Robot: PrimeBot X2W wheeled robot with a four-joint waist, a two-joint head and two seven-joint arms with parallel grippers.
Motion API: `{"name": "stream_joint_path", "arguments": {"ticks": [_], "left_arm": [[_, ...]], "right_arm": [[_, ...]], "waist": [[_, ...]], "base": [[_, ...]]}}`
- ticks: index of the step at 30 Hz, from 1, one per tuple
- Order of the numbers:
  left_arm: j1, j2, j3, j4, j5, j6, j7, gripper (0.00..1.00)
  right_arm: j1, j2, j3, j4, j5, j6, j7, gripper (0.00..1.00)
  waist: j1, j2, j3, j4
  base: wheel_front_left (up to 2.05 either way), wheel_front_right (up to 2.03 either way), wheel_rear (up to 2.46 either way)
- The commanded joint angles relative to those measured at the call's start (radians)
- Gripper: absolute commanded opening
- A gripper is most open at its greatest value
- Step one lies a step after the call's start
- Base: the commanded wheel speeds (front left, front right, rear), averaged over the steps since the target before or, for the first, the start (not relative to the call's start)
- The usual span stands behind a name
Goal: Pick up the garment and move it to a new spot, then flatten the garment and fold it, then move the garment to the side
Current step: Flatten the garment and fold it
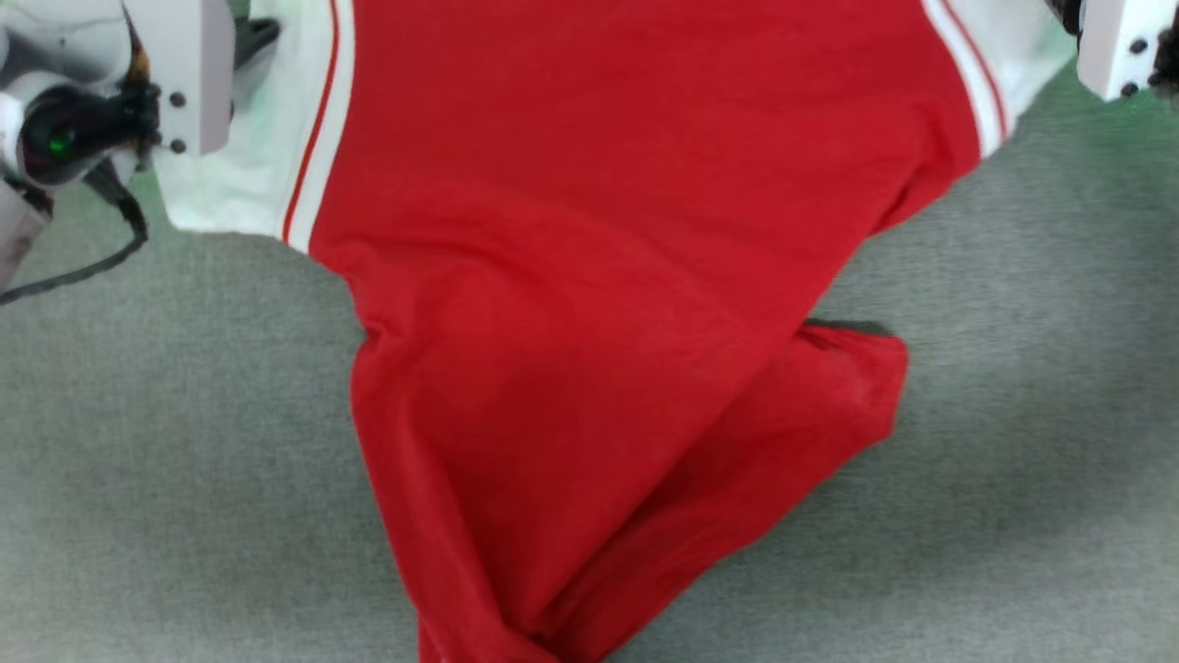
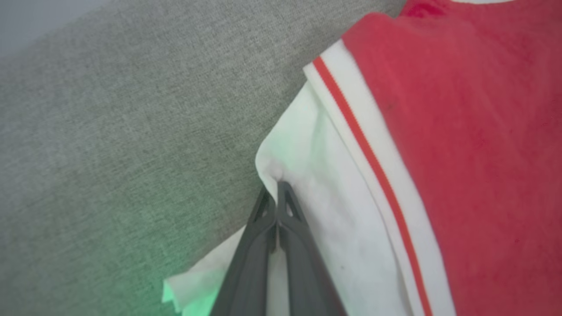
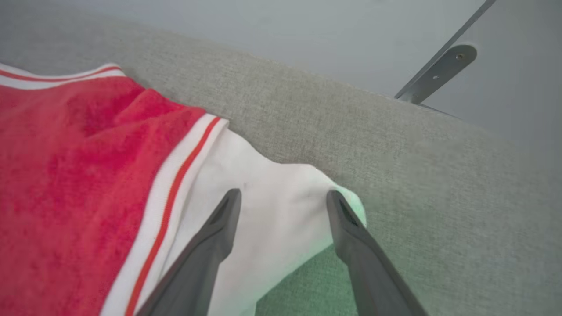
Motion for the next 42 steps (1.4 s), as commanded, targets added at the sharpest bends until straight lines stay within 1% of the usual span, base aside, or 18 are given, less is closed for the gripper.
{"name": "stream_joint_path", "arguments": {"ticks": [1, 6, 11, 13, 15, 16, 17, 18, 19, 21, 22, 23, 29, 31, 36, 38, 42], "left_arm": [[0.081, -0.028, -0.061, 0.003, -0.012, -0.011, 0.027, 0.00], [0.066, -0.036, -0.094, -0.011, -0.028, -0.010, 0.018, 0.00], [0.053, -0.042, -0.115, -0.017, -0.049, -0.010, 0.008, 0.00], [0.049, -0.043, -0.121, -0.017, -0.058, -0.010, 0.005, 0.00], [0.047, -0.046, -0.127, -0.018, -0.070, -0.010, 0.010, 0.00], [0.046, -0.046, -0.130, -0.018, -0.074, -0.011, 0.010, 0.00], [0.045, -0.047, -0.132, -0.020, -0.078, -0.011, 0.006, 0.00], [0.044, -0.048, -0.134, -0.021, -0.082, -0.011, 0.004, 0.00], [0.044, -0.050, -0.137, -0.021, -0.084, -0.011, 0.002, 0.00], [0.042, -0.052, -0.141, -0.022, -0.090, -0.011, -0.001, 0.00], [0.042, -0.053, -0.144, -0.022, -0.092, -0.011, -0.004, 0.00], [0.042, -0.054, -0.145, -0.023, -0.094, -0.011, -0.006, 0.00], [0.033, -0.051, -0.153, -0.024, -0.108, -0.011, -0.023, 0.00], [0.029, -0.053, -0.151, -0.023, -0.109, -0.011, -0.047, 0.00], [0.012, -0.068, -0.139, -0.004, -0.095, -0.011, -0.166, 0.00], [0.004, -0.073, -0.130, 0.026, -0.089, -0.010, -0.225, 0.00], [-0.017, -0.096, -0.093, 0.107, -0.112, -0.006, -0.329, 0.00]], "right_arm": [[-0.012, 0.005, 0.009, 0.026, 0.004, -0.001, -0.004, 1.00], [-0.054, 0.031, 0.095, 0.161, 0.032, -0.001, 0.053, 1.00], [-0.078, 0.036, 0.183, 0.204, 0.075, 0.001, 0.079, 1.00], [-0.082, 0.034, 0.214, 0.224, 0.088, 0.002, 0.100, 0.81], [-0.084, 0.031, 0.245, 0.238, 0.095, 0.002, 0.119, 0.97], [-0.089, 0.029, 0.259, 0.244, 0.102, 0.003, 0.125, 1.00], [-0.093, 0.027, 0.269, 0.248, 0.109, 0.003, 0.128, 0.93], [-0.097, 0.025, 0.278, 0.252, 0.115, 0.003, 0.130, 0.80], [-0.102, 0.023, 0.287, 0.256, 0.121, 0.003, 0.129, 0.59], [-0.109, 0.019, 0.299, 0.272, 0.130, 0.002, 0.129, 0.32], [-0.111, 0.017, 0.305, 0.279, 0.135, 0.002, 0.128, 0.15], [-0.115, 0.016, 0.310, 0.287, 0.139, 0.002, 0.123, 0.00], [-0.145, 0.008, 0.305, 0.340, 0.142, -0.002, 0.059, 0.00], [-0.155, 0.010, 0.300, 0.354, 0.143, -0.003, 0.032, 0.00], [-0.179, 0.023, 0.277, 0.390, 0.141, -0.003, -0.073, 0.00], [-0.200, 0.027, 0.258, 0.406, 0.135, -0.002, -0.135, 0.00], [-0.253, 0.040, 0.214, 0.477, 0.114, -0.002, -0.253, 0.00]], "waist": [[0.0000, 0.0000, 0.021, 0.020], [0.0000, 0.0000, 0.032, 0.028], [0.0000, 0.0000, 0.033, 0.026], [0.0000, 0.0000, 0.033, 0.024], [0.0000, 0.0000, 0.033, 0.024], [0.0000, 0.0000, 0.033, 0.024], [0.0000, 0.0000, 0.034, 0.024], [0.0000, 0.0000, 0.035, 0.024], [0.0000, 0.0000, 0.036, 0.025], [0.0000, 0.0000, 0.038, 0.026], [0.0000, 0.0000, 0.039, 0.027], [0.0000, 0.0000, 0.039, 0.028], [0.0000, 0.0000, 0.039, 0.029], [0.0000, 0.0000, 0.034, 0.029], [0.0000, 0.0000, -0.010, 0.034], [0.0000, 0.0000, -0.038, 0.037], [0.0000, 0.0000, -0.100, 0.043]], "base": [[0.00, 0.00, 0.00], [0.00, 0.00, 0.00], [0.00, 0.00, 0.00], [0.00, 0.00, 0.00], [0.00, 0.00, 0.00], [0.00, 0.00, 0.00], [0.00, 0.00, 0.00], [0.00, 0.00, 0.00], [0.00, 0.00, 0.00], [0.00, 0.00, 0.00], [0.00, 0.00, 0.00], [0.00, 0.00, 0.00], [0.00, 0.00, 0.00], [0.00, 0.00, 0.00], [0.00, 0.00, 0.00], [0.00, 0.00, 0.00], [0.00, 0.00, 0.00]]}}
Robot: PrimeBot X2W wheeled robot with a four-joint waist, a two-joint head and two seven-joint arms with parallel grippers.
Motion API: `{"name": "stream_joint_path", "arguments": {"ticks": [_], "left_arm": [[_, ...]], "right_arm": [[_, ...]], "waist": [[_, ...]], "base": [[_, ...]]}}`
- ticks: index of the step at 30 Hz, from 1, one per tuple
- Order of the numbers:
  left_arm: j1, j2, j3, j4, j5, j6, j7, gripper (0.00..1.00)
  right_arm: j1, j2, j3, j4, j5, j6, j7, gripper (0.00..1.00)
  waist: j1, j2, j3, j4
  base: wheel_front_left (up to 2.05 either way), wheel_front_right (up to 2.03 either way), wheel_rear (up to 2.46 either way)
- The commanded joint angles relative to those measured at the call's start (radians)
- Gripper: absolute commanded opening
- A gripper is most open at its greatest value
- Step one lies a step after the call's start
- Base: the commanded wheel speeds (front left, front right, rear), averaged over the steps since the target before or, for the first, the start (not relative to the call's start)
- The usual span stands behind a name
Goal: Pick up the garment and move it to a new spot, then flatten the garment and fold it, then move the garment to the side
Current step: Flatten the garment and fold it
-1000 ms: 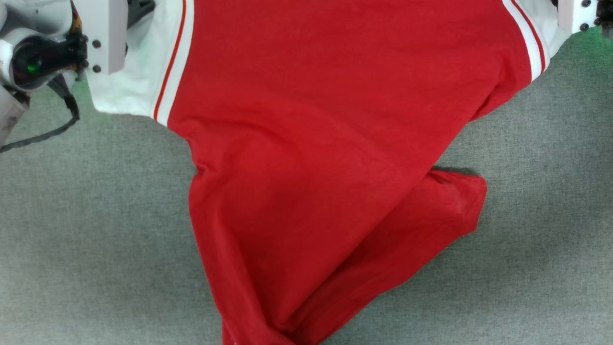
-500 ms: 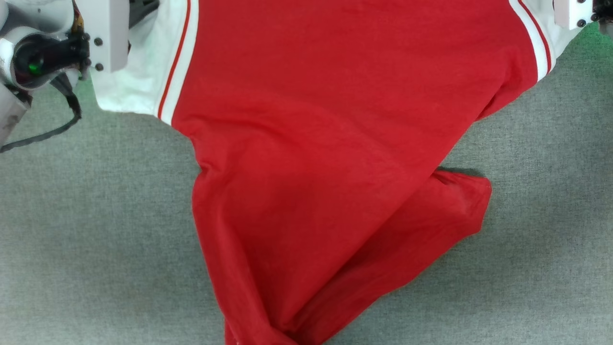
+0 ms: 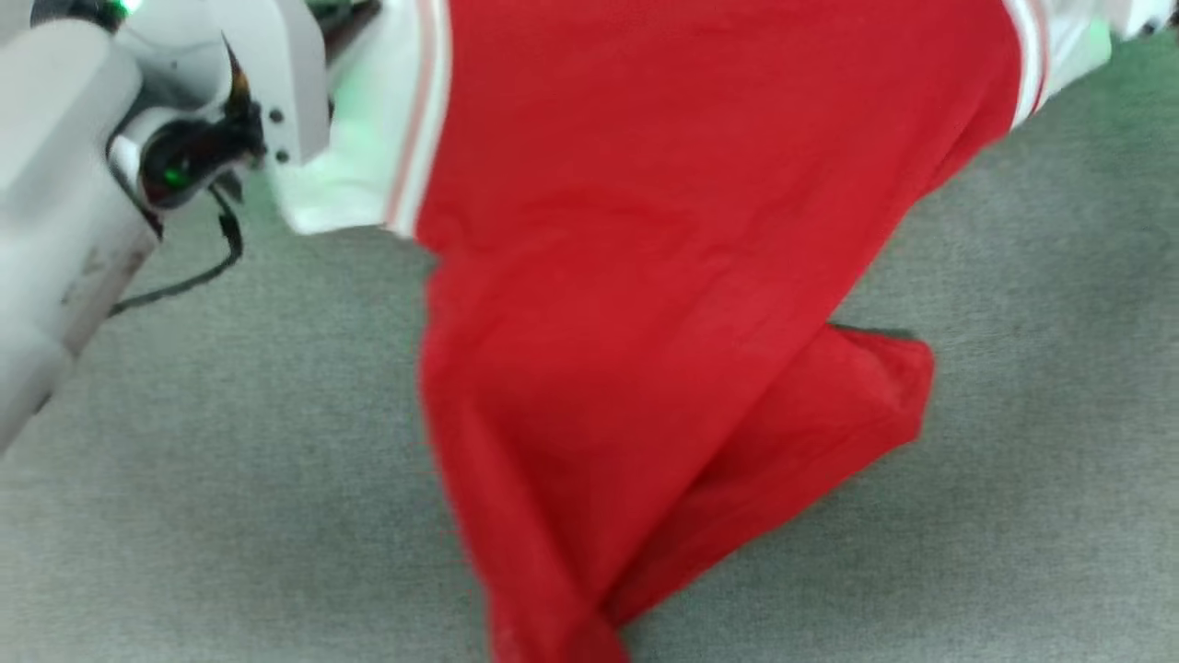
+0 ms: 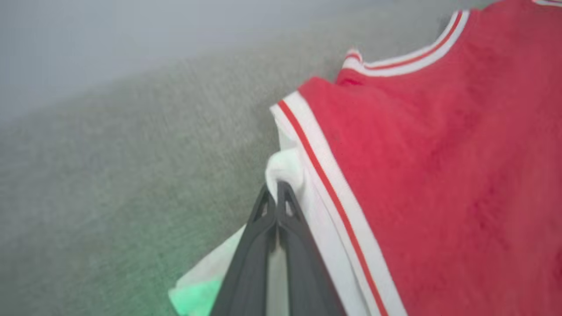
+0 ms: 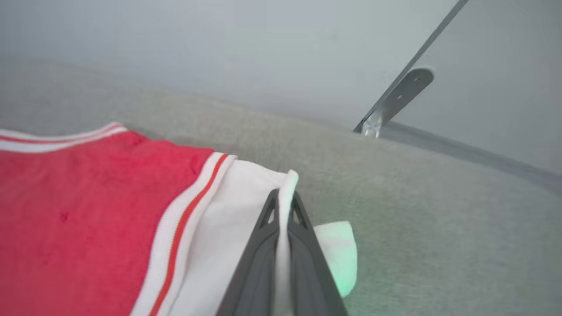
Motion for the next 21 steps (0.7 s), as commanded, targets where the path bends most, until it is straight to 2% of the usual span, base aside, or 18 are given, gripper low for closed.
{"name": "stream_joint_path", "arguments": {"ticks": [1, 7, 13, 16, 19, 21], "left_arm": [[-0.010, -0.001, 0.012, 0.025, -0.003, 0.002, -0.029, 0.00], [-0.078, -0.085, 0.064, 0.210, 0.031, 0.004, -0.234, 0.00], [-0.191, -0.165, 0.115, 0.374, 0.064, 0.053, -0.434, 0.00], [-0.266, -0.196, 0.156, 0.436, 0.061, 0.084, -0.502, 0.00], [-0.348, -0.208, 0.199, 0.473, 0.069, 0.102, -0.537, 0.00], [-0.394, -0.209, 0.240, 0.472, 0.087, 0.098, -0.543, 0.00]], "right_arm": [[-0.029, 0.003, -0.019, 0.017, -0.008, -0.002, -0.038, 0.00], [-0.114, 0.034, -0.124, 0.125, -0.022, -0.002, -0.260, 0.00], [-0.236, 0.061, -0.224, 0.232, -0.041, -0.002, -0.472, 0.00], [-0.309, 0.068, -0.291, 0.268, -0.034, -0.002, -0.565, 0.00], [-0.389, 0.070, -0.353, 0.283, -0.040, -0.002, -0.613, 0.00], [-0.420, 0.079, -0.384, 0.288, -0.049, -0.002, -0.623, 0.00]], "waist": [[0.0000, 0.0000, -0.059, 0.009], [0.0000, 0.0000, -0.113, 0.010], [0.0000, 0.0000, -0.125, 0.009], [0.0000, 0.0000, -0.123, 0.004], [0.0000, 0.0000, -0.121, 0.000], [0.0000, 0.0000, -0.126, -0.004]], "base": [[0.00, 0.00, 0.00], [0.00, 0.00, 0.00], [0.00, 0.00, 0.00], [0.00, 0.00, 0.00], [0.00, 0.00, 0.00], [0.00, 0.00, 0.00]]}}
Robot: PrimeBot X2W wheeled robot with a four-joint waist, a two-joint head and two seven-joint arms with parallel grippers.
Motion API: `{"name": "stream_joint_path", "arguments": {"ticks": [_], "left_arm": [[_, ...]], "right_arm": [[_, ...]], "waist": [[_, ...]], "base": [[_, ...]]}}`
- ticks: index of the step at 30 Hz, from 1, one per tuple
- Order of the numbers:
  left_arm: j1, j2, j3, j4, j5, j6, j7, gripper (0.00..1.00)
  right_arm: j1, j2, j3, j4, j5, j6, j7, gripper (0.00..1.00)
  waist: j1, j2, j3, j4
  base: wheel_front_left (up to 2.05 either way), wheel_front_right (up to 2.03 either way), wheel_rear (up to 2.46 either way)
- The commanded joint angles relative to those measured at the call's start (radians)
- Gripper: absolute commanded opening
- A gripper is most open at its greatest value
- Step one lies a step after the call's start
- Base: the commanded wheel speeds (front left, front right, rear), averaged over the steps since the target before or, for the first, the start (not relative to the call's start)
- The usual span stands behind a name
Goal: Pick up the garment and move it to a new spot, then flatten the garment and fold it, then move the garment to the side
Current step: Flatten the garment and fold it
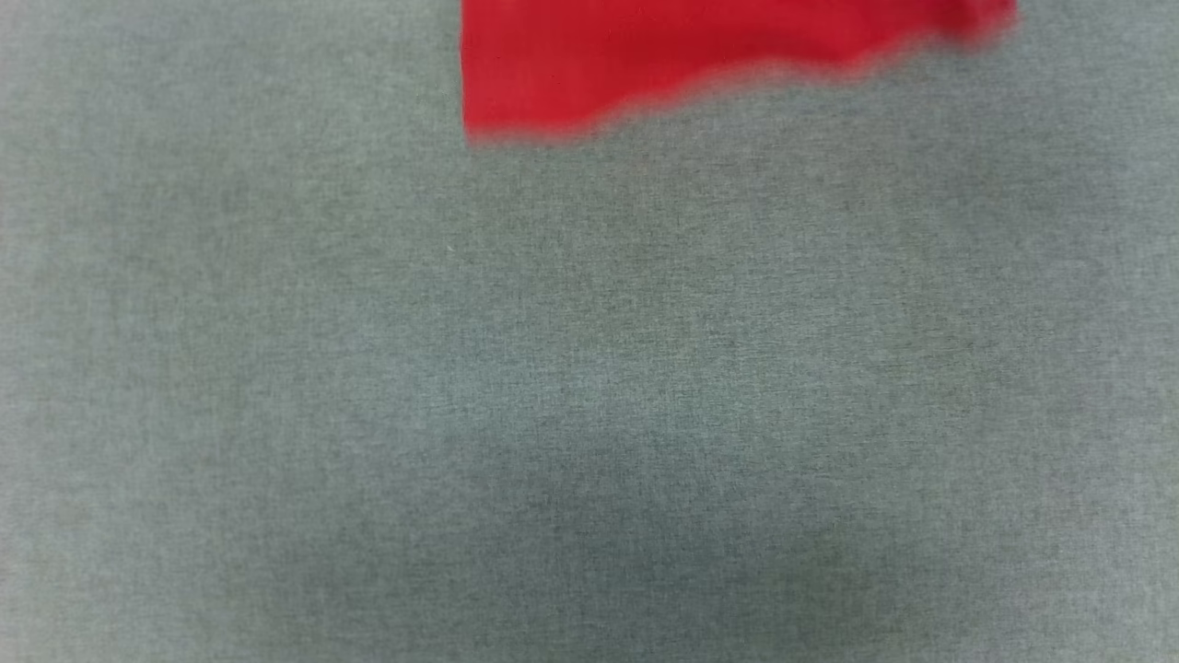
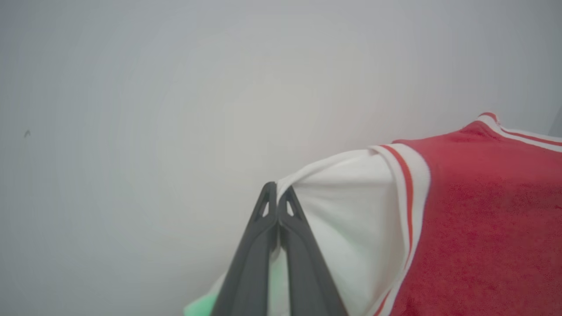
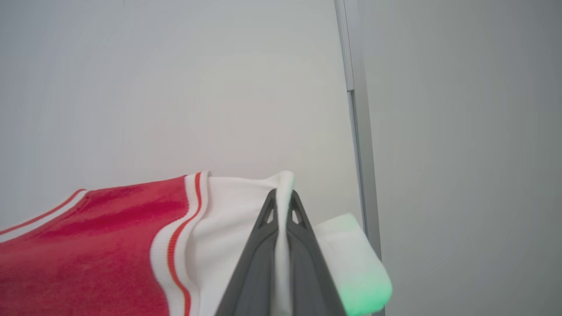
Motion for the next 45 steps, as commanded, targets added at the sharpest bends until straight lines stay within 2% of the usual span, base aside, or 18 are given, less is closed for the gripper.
{"name": "stream_joint_path", "arguments": {"ticks": [1, 3, 8, 13, 20, 24, 27, 29, 32, 40, 45], "left_arm": [[-0.036, 0.021, 0.037, -0.012, 0.032, -0.003, -0.005, 0.00], [0.001, 0.014, 0.099, -0.026, 0.042, -0.022, -0.003, 0.00], [0.130, 0.007, 0.154, -0.037, 0.073, -0.073, -0.004, 0.00], [0.348, 0.031, 0.230, -0.109, 0.068, -0.095, -0.003, 0.00], [0.723, 0.080, 0.292, -0.406, 0.047, -0.094, -0.004, 0.00], [0.934, 0.104, 0.332, -0.558, 0.041, -0.095, -0.004, 0.00], [1.093, 0.118, 0.385, -0.667, 0.039, -0.089, -0.004, 0.00], [1.153, 0.123, 0.395, -0.702, 0.041, -0.085, -0.004, 0.00], [1.319, 0.129, 0.443, -0.806, 0.040, -0.061, -0.004, 0.00], [1.695, 0.153, 0.531, -1.071, 0.027, -0.001, -0.004, 0.00], [1.855, 0.206, 0.524, -1.231, 0.036, 0.033, 0.002, 0.00]], "right_arm": [[-0.014, 0.003, -0.018, 0.007, -0.014, -0.002, -0.008, 0.00], [-0.001, 0.020, -0.027, 0.003, -0.025, -0.002, -0.009, 0.00], [0.124, 0.053, -0.001, -0.035, -0.047, -0.002, -0.009, 0.00], [0.320, 0.064, 0.085, -0.132, -0.001, -0.002, 0.018, 0.00], [0.665, -0.031, 0.228, -0.433, 0.157, -0.002, 0.099, 0.00], [0.862, -0.116, 0.256, -0.623, 0.226, -0.002, 0.131, 0.00], [1.005, -0.164, 0.247, -0.751, 0.257, -0.002, 0.161, 0.00], [1.053, -0.173, 0.239, -0.790, 0.266, -0.002, 0.177, 0.00], [1.188, -0.204, 0.197, -0.896, 0.270, -0.002, 0.219, 0.00], [1.514, -0.198, 0.013, -1.126, 0.222, -0.002, 0.369, 0.00], [1.682, -0.178, -0.093, -1.285, 0.162, -0.002, 0.505, 0.00]], "waist": [[0.0000, 0.0000, -0.005, -0.003], [0.0000, 0.0000, -0.022, -0.004], [0.0000, 0.0000, -0.087, -0.008], [0.0000, 0.0000, -0.153, -0.010], [0.0000, 0.0000, -0.226, -0.014], [0.0000, 0.0000, -0.254, -0.015], [0.0000, 0.0000, -0.271, -0.019], [0.0000, 0.0000, -0.276, -0.022], [0.0000, 0.0000, -0.290, -0.029], [0.0000, 0.0000, -0.297, -0.041], [0.0000, 0.0000, -0.293, -0.036]], "base": [[0.00, 0.00, 0.00], [0.00, 0.00, 0.00], [0.00, 0.00, 0.00], [0.00, 0.00, 0.00], [0.00, 0.00, 0.00], [0.00, 0.00, 0.00], [0.00, 0.00, 0.00], [0.00, 0.00, 0.00], [0.00, 0.00, 0.00], [0.00, 0.00, 0.00], [0.00, 0.00, 0.00]]}}
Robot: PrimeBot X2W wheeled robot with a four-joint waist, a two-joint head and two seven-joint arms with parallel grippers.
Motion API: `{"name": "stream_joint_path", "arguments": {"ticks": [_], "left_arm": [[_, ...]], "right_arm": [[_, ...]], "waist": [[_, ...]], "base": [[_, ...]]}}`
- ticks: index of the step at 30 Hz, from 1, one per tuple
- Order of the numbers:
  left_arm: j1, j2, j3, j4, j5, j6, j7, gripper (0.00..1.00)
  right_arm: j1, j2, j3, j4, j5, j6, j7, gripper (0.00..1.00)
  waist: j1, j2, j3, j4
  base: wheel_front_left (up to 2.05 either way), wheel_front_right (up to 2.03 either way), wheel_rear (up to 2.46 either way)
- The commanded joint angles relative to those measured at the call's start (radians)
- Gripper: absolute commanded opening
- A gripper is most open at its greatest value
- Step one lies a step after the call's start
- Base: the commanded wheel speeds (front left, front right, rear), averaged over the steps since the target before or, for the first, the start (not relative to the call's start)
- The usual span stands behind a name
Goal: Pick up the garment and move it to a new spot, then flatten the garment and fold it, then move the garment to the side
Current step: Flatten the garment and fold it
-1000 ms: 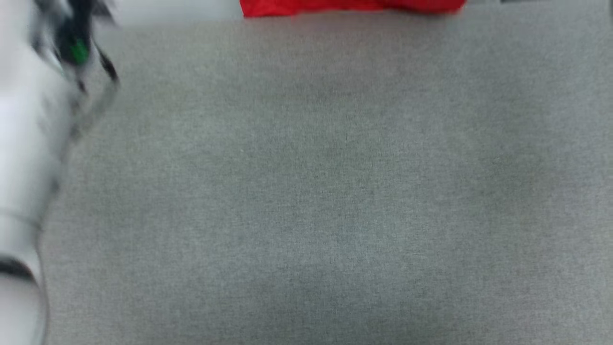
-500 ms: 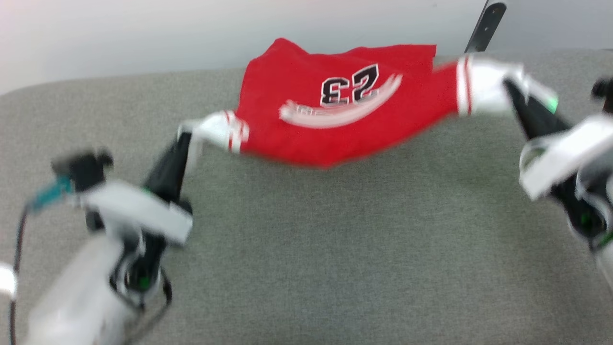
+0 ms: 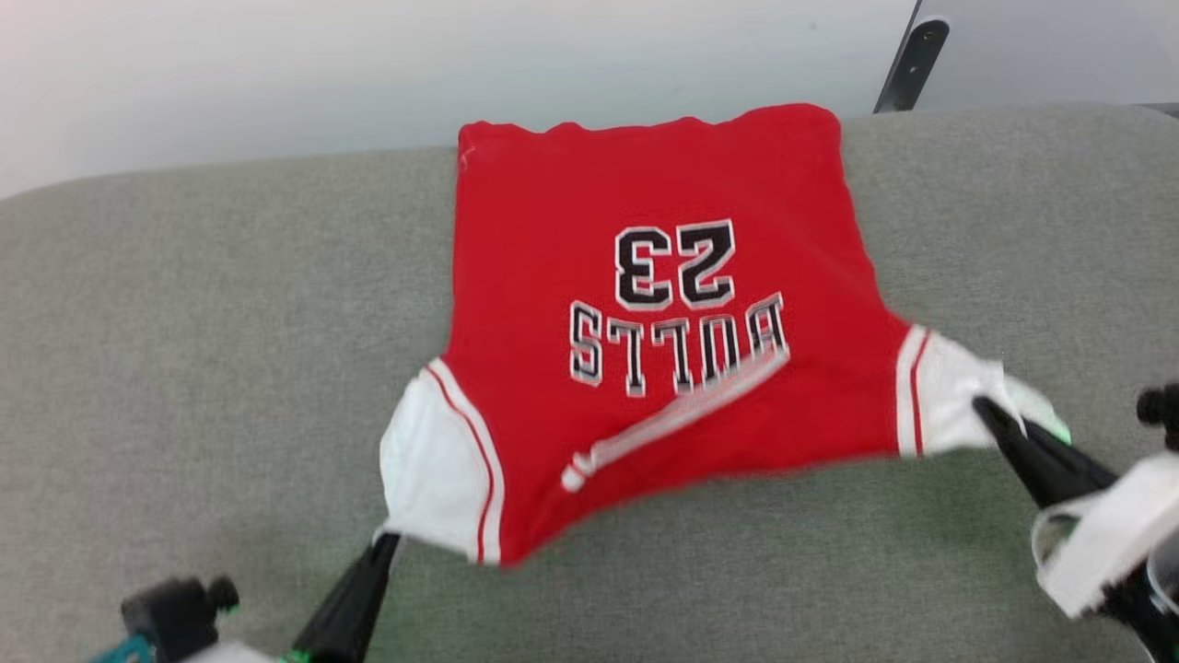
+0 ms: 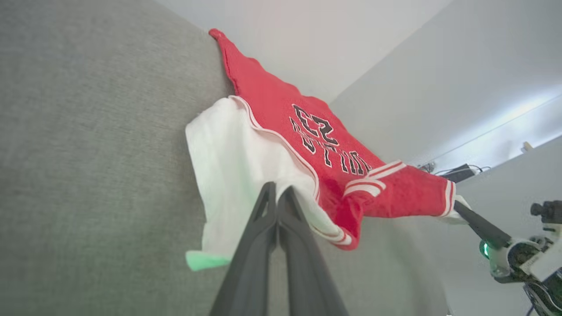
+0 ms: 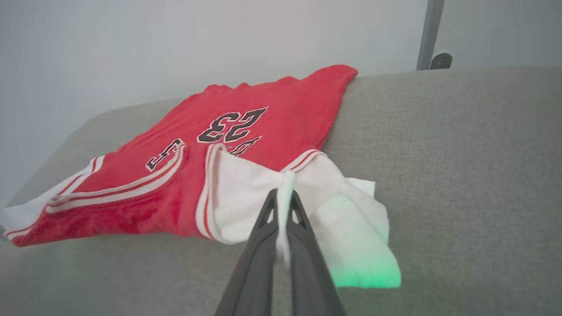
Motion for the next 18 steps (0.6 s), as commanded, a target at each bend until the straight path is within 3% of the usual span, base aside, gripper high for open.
{"name": "stream_joint_path", "arguments": {"ticks": [1, 5, 10, 12, 18], "left_arm": [[0.026, 0.018, -0.003, -0.022, 0.012, 0.010, 0.001, 0.00], [0.113, 0.074, -0.003, -0.132, 0.018, 0.048, 0.013, 0.00], [0.153, 0.096, -0.007, -0.206, 0.017, 0.080, 0.025, 0.00], [0.138, 0.088, -0.019, -0.197, 0.026, 0.086, 0.035, 0.00], [0.073, 0.055, -0.070, -0.121, 0.087, 0.120, 0.064, 0.00]], "right_arm": [[0.031, 0.003, -0.027, -0.023, -0.010, -0.001, 0.019, 0.00], [0.154, 0.021, -0.124, -0.150, -0.046, -0.001, 0.138, 0.00], [0.235, 0.071, -0.205, -0.243, -0.071, -0.001, 0.246, 0.00], [0.250, 0.099, -0.208, -0.244, -0.063, -0.001, 0.282, 0.00], [0.239, 0.097, -0.151, -0.184, -0.091, -0.001, 0.331, 0.00]], "waist": [[0.0000, 0.0000, 0.004, 0.003], [0.0000, 0.0000, 0.016, 0.010], [0.0000, 0.0000, 0.035, 0.015], [0.0000, 0.0000, 0.041, 0.014], [0.0000, 0.0000, 0.064, 0.006]], "base": [[0.00, 0.00, 0.00], [0.00, 0.00, 0.00], [0.00, 0.00, 0.00], [0.00, 0.00, 0.00], [0.00, 0.00, 0.00]]}}
